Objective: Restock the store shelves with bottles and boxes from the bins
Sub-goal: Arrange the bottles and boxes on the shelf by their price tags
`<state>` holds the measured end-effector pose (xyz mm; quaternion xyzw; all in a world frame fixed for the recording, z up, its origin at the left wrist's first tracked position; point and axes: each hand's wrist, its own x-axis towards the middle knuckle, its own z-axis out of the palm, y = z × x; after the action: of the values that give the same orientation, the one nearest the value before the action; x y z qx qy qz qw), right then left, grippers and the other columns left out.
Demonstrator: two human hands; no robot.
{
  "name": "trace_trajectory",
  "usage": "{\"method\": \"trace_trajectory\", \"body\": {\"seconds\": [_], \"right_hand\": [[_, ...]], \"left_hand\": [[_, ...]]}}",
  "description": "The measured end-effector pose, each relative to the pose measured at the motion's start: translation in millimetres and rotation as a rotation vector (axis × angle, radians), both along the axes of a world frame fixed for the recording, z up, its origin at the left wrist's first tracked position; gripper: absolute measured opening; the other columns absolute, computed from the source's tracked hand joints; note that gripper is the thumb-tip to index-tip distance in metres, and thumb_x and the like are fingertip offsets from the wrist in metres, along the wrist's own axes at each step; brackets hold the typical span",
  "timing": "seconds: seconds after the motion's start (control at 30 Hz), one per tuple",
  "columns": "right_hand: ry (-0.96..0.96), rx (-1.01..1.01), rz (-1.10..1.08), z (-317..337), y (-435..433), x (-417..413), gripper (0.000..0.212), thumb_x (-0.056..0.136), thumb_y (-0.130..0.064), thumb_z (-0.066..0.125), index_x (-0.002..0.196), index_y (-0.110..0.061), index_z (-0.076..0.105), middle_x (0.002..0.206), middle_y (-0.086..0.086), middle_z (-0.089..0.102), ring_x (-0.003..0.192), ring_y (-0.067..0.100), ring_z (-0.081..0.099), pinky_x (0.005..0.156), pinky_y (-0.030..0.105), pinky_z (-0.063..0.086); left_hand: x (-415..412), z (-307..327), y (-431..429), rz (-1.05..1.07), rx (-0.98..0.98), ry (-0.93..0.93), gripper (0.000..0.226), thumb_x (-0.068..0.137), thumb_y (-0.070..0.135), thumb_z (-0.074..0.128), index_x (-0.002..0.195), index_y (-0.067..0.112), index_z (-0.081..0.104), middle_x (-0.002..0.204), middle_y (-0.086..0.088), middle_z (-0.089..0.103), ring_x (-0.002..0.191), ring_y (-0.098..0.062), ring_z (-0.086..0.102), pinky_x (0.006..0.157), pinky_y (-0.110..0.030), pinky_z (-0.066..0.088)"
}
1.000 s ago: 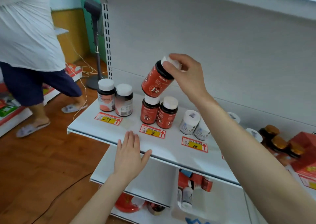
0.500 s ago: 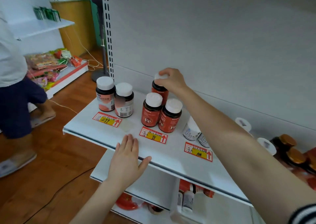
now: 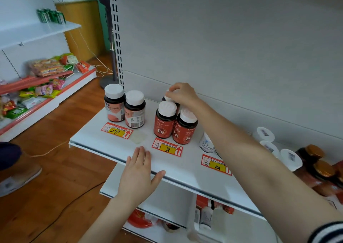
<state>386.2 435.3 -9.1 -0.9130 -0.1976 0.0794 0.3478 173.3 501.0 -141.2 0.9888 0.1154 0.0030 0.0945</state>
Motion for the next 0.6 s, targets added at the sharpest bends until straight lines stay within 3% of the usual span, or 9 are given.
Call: {"method": "trace_trajectory", "body": {"seconds": [0.33,0.4,0.53,0.6], "right_hand": [[-0.233,0.078,-0.098,15,-54,-38,0.024,0.092,-0.024,0.051,0.106,-0.011,0.066,0.117,0.001,0.065,0.111,0.014,0.056,0.084,0.015,0.034],[-0.262,0.089,-0.125,17,-73,-52,0.024,0.092,-0.024,0.052,0.107,-0.012,0.065,0.117,0.000,0.064,0.112,0.013,0.055,0.082,0.012,0.033],[-0.288,0.108,-0.183,14,-115,-84,0.023,0.093,-0.023,0.052,0.108,-0.012,0.065,0.118,0.000,0.062,0.102,0.010,0.056,0.062,-0.006,0.033],[-0.297,0.094,-0.205,12,-135,-97,0.024,0.093,-0.022,0.052,0.111,-0.011,0.064,0.120,0.001,0.062,0.108,0.013,0.056,0.068,-0.006,0.031]], "left_hand": [[-3,-3,1,-0.060,0.021,-0.046,0.090,0.092,0.060,0.007,0.103,-0.007,0.065,0.109,-0.027,0.064,0.104,-0.040,0.061,0.075,-0.052,0.052],[-5,-4,0,-0.071,0.016,-0.059,0.083,0.091,0.059,0.017,0.104,-0.008,0.064,0.110,-0.028,0.063,0.105,-0.041,0.060,0.077,-0.053,0.051],[-8,-2,-11,-0.092,-0.013,-0.167,0.063,0.083,0.046,0.038,0.103,-0.008,0.064,0.114,-0.030,0.060,0.109,-0.044,0.057,0.080,-0.056,0.049],[-15,2,-26,-0.156,-0.052,-0.277,0.057,0.086,0.041,0.036,0.100,-0.006,0.066,0.114,-0.030,0.060,0.109,-0.044,0.057,0.082,-0.056,0.048]]}}
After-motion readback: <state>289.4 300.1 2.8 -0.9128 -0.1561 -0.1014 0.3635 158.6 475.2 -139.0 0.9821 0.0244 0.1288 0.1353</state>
